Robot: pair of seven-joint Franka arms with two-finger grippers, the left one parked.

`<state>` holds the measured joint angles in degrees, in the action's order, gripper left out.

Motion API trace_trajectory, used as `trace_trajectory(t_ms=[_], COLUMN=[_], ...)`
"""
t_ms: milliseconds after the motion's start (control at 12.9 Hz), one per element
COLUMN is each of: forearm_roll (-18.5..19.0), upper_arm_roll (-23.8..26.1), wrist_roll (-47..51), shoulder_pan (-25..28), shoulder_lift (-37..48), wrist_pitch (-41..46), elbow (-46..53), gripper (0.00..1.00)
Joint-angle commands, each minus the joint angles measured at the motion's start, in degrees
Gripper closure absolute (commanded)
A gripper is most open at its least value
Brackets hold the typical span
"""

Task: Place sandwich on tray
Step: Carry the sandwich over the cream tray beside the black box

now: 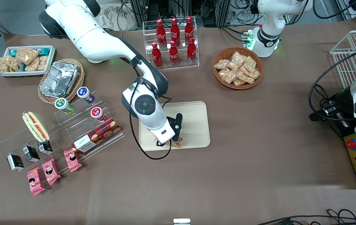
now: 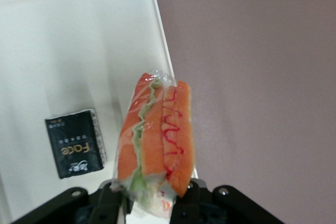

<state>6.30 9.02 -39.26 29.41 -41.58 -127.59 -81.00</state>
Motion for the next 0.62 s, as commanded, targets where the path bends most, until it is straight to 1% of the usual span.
trace_trajectory(t_ms=[0, 78, 311, 467, 544], forearm_roll=[3.1, 3.2, 3.0, 2.3, 2.0], upper_arm_roll=[-0.3, -0.3, -0.3, -0.4, -0.2], wrist_roll=[3.3, 3.5, 3.0, 3.0, 3.1], shoulder_pan=[3.0, 3.1, 2.4, 1.9, -0.6], shoulder_lift=[-0.2, 0.1, 0.3, 2.2, 3.9], wrist_pitch=[-0.4, -0.2, -0.1, 0.5, 2.6], elbow=[0.5, 0.1, 0.2, 0.4, 0.4], gripper=[0.28, 0.01, 0.00, 0.00, 0.00])
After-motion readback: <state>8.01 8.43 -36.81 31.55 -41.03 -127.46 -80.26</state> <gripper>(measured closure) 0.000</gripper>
